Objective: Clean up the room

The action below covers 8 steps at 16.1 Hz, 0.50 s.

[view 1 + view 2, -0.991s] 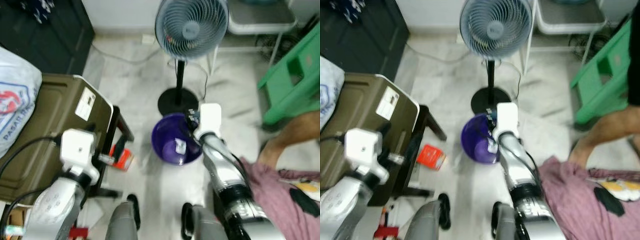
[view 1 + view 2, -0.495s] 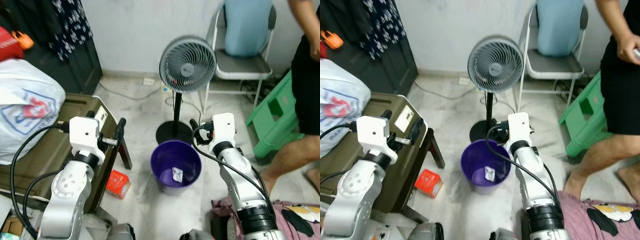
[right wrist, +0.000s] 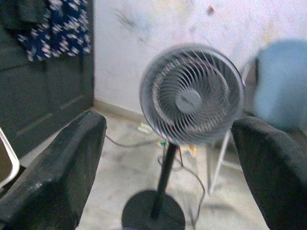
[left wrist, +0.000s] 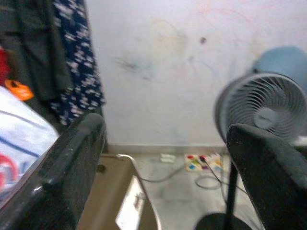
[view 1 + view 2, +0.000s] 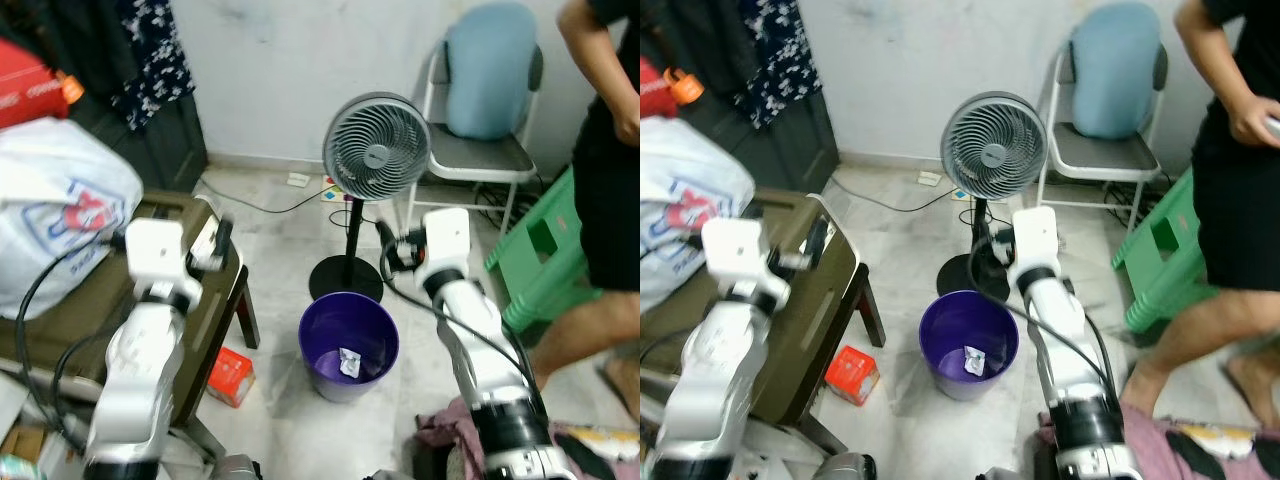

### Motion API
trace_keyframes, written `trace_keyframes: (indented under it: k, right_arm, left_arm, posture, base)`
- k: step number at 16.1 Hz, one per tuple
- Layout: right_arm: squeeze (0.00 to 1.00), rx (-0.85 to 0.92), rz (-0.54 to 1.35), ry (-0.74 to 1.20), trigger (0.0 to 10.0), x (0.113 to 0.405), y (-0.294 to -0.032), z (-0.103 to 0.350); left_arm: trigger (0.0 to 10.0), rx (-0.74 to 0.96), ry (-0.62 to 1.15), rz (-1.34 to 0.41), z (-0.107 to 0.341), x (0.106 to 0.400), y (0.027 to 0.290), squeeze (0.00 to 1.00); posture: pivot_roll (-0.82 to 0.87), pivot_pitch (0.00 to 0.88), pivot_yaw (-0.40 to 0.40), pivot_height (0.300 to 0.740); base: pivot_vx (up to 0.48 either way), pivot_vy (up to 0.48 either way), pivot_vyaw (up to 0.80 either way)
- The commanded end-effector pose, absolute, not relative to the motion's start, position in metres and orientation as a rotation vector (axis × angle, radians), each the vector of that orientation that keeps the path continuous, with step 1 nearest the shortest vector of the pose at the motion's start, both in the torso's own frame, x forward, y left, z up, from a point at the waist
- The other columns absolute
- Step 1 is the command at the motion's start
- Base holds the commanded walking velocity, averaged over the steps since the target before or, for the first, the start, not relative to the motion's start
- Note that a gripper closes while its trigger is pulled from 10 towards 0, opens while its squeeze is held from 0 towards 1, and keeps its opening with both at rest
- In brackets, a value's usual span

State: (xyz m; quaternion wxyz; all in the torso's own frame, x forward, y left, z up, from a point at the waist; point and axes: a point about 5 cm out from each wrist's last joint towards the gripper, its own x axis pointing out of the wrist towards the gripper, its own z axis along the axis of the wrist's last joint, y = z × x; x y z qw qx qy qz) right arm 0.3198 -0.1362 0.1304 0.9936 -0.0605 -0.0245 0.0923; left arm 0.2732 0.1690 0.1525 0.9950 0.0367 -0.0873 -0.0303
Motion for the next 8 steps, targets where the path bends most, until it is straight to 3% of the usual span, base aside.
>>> trace_keyframes:
  k: [1,8]
  right_arm:
    - [0.0,-0.13,0.195,-0.046,10.0,0.324,-0.131,0.131]
    - [0.0,-0.089,0.196,-0.083,10.0,0.336,-0.117,0.139]
  left_arm:
    - [10.0,0.077,-0.164,-0.042,0.148,0.275,0.172,0.0]
    - [10.0,0.025,-0.214,-0.003,0.149,0.28,0.161,0.0]
  posture:
    - [0.0,0.0,-0.027,0.74]
    - [0.01,0.0,-0.041,0.74]
  base:
    - [0.0,0.0,0.8]
    - [0.0,0.0,0.8]
